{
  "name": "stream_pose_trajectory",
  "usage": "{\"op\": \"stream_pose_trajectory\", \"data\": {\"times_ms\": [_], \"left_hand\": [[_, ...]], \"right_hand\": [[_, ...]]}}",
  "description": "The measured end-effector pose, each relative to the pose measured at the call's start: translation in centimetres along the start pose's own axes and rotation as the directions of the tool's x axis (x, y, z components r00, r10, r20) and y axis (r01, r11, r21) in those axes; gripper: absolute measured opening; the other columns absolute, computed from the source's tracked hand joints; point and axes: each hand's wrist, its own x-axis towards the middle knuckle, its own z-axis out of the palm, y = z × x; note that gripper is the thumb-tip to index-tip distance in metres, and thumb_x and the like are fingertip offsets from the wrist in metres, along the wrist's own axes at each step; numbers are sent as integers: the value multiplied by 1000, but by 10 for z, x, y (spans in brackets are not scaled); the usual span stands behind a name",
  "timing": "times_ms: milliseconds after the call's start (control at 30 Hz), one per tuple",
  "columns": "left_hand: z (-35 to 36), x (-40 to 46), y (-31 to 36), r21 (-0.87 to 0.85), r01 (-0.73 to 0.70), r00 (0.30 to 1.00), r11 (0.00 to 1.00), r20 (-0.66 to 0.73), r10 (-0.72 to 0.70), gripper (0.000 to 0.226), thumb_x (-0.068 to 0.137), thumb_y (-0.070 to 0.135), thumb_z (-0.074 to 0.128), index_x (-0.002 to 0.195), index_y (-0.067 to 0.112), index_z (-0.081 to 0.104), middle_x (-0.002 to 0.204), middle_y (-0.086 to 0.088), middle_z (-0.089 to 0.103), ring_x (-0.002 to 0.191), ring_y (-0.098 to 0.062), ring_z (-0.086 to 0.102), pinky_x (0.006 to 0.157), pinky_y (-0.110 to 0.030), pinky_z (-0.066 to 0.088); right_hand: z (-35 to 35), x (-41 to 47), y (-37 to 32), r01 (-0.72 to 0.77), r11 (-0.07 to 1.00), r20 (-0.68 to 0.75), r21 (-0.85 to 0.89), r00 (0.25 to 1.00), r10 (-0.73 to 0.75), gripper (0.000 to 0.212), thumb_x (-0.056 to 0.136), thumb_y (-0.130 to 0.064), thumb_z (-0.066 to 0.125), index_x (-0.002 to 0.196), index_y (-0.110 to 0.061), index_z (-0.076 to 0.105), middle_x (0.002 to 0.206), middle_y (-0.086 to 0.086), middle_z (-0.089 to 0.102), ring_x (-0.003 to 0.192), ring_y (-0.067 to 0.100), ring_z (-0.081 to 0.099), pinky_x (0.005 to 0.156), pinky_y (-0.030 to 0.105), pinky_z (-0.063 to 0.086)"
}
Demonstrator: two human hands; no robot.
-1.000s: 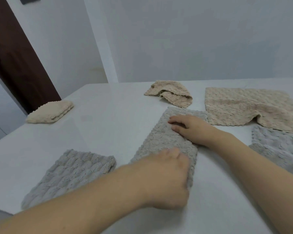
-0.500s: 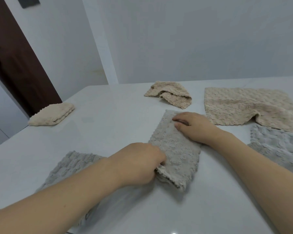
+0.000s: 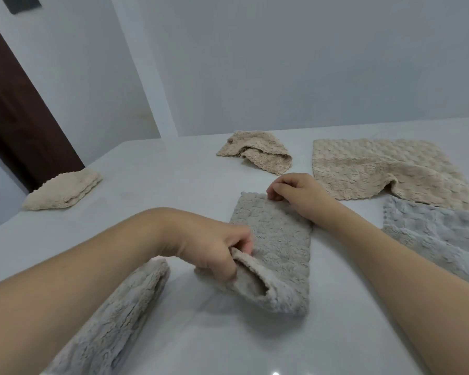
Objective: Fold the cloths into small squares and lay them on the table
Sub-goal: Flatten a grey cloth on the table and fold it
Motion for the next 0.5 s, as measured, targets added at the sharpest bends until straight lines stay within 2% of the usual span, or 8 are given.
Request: {"op": "stream_pose_trajectory", "data": {"times_ms": [100,167,233,333,433,500], "left_hand": [[-17,12,-2,-44,-7,996,999,-90,3,35,57,9,52,88,22,45,82,0,48,68,-9,45,54,-22,37],[-30,24,-6,-96,-26,986,995,-164,10,31,63,14,57,93,16,52,91,-7,55,81,-15,52,68,-30,41],[-41,37,-9,-153,-56,964,987,-264,14,25,71,21,66,94,14,59,95,-8,61,87,-19,56,77,-37,42],[-50,59,-12,-237,-101,904,966,-428,-10,11,86,17,71,84,16,60,80,-3,63,69,-16,57,68,-30,44],[-48,81,-13,-330,-129,875,935,-482,-49,11,85,10,72,83,13,61,70,-2,63,54,-11,56,58,-23,47],[-46,90,-16,-364,-145,857,920,-512,-67,12,83,11,75,87,9,64,72,-7,64,56,-14,57,56,-22,47]], "right_hand": [[-2,1,1,-24,998,2,51,1000,24,22,92,-13,53,82,-13,73,80,-3,74,76,4,66,75,22,51],[-3,0,-1,-35,995,-4,91,999,35,24,93,-15,53,81,-8,73,81,1,74,73,7,65,74,24,51],[-9,-1,-4,-54,989,-53,140,997,62,35,95,-26,52,76,-5,72,75,5,71,68,12,62,72,32,50],[-24,-1,-8,-110,985,-131,132,983,128,59,95,-51,42,67,-6,68,64,4,64,62,17,57,65,32,46],[-32,-2,-9,-177,984,-38,-9,984,177,78,85,-77,27,66,-15,70,71,0,68,69,17,59,70,33,43],[-34,-2,-9,-195,972,9,-129,980,198,77,79,-83,28,70,-20,70,78,-2,69,76,16,61,77,36,45]]}}
